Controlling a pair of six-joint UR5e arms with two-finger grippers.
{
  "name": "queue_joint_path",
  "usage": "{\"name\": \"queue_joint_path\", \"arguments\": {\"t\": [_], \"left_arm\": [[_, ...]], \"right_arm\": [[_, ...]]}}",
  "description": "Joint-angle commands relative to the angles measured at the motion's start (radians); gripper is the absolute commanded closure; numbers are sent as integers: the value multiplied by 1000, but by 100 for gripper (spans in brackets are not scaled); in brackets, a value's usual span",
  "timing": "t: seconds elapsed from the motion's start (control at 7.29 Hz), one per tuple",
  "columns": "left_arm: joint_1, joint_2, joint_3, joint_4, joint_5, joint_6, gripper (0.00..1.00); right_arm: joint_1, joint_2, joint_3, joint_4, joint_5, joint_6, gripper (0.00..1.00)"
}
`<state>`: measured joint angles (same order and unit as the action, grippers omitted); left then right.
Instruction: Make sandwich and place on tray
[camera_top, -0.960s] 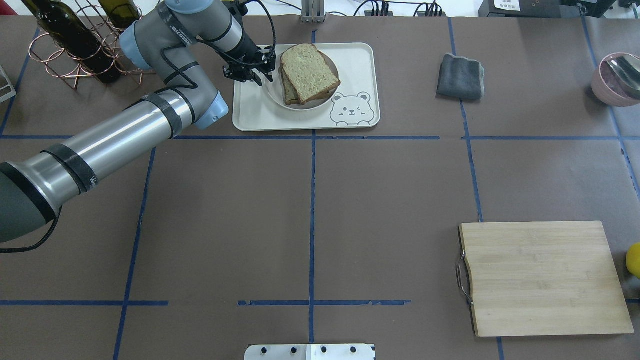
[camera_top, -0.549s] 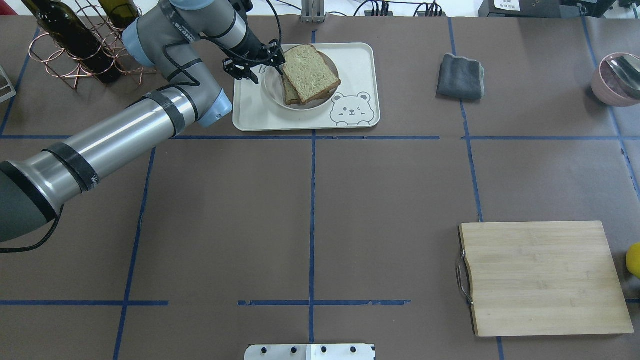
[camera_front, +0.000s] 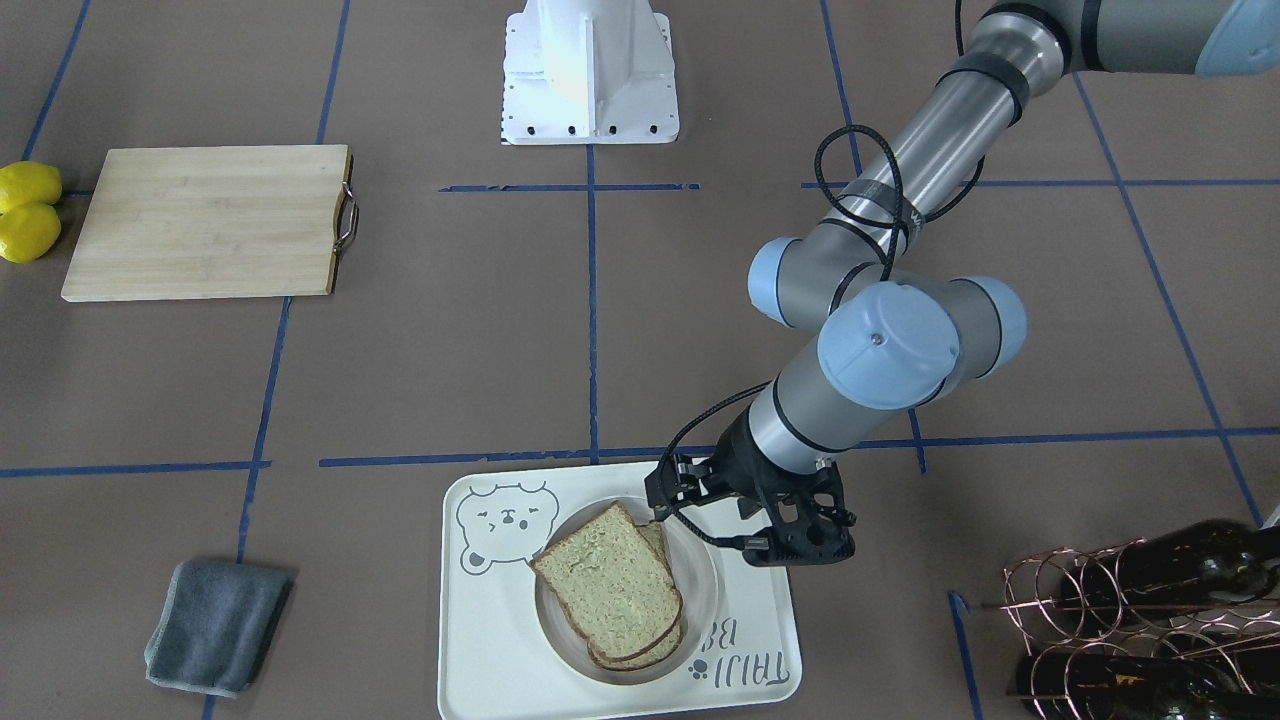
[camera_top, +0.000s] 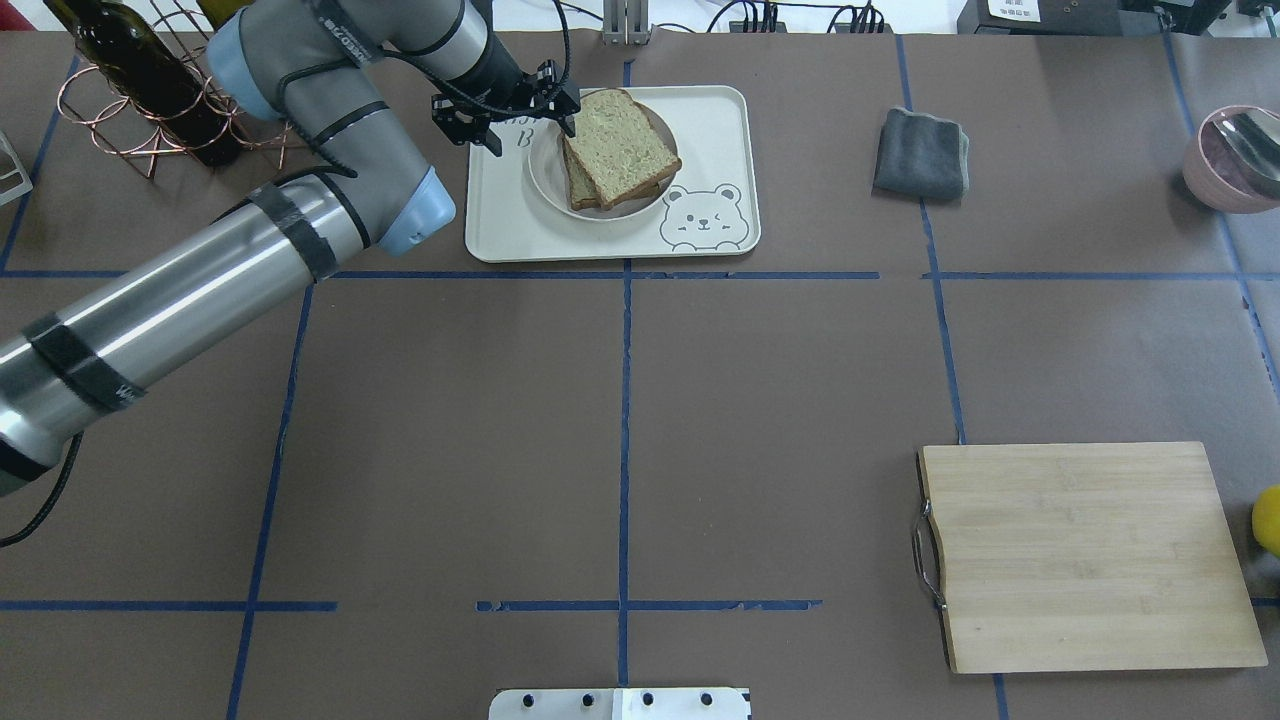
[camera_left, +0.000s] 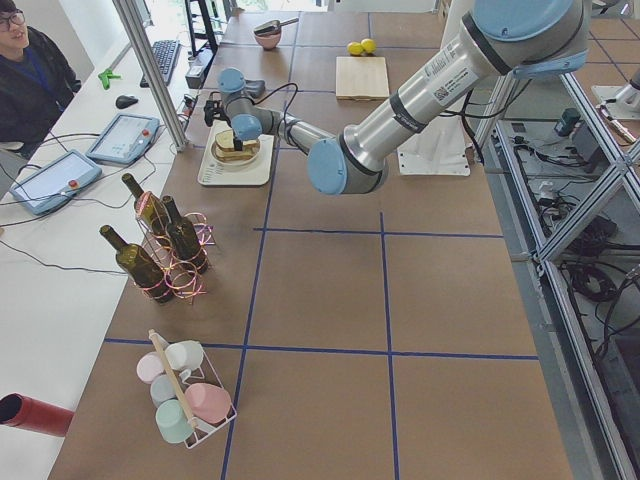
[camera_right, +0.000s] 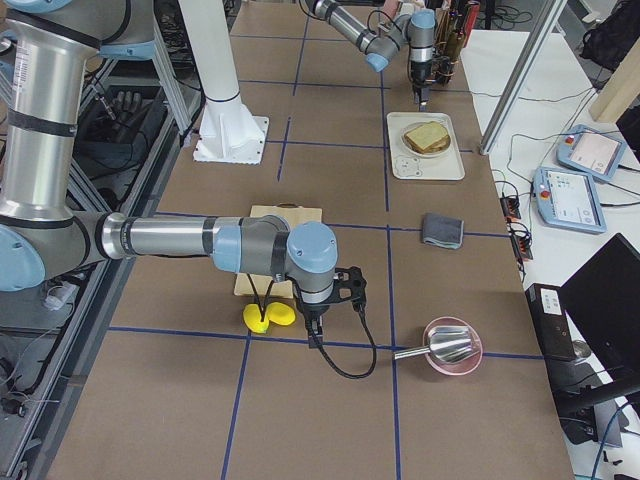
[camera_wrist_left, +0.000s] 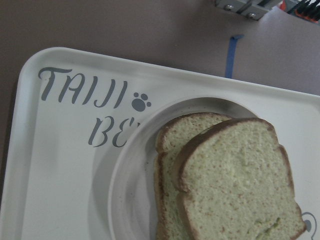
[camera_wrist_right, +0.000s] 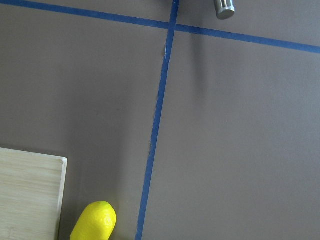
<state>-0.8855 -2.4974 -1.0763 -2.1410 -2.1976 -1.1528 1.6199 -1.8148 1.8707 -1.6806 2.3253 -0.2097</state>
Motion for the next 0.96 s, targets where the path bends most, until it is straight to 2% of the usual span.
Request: {"name": "queue_joint_path", "arguments": {"t": [0.0, 0.27, 0.41, 0.55, 0.82], "left_arm": [[-29, 191, -361, 227, 1, 152, 0], [-107, 395, -688, 416, 1, 348, 0], [-154, 470, -790, 497, 1, 452, 0], [-218, 579, -851, 522, 1, 598, 0], [-365, 768, -861, 523, -8, 927, 0]], "right_arm": [[0, 5, -16, 2, 0, 3, 0], [0, 5, -16, 1, 0, -2, 0], [0, 5, -13, 2, 5, -7, 0], [0, 3, -10, 1, 6, 1, 0], [0, 5, -12, 1, 6, 1, 0]]}}
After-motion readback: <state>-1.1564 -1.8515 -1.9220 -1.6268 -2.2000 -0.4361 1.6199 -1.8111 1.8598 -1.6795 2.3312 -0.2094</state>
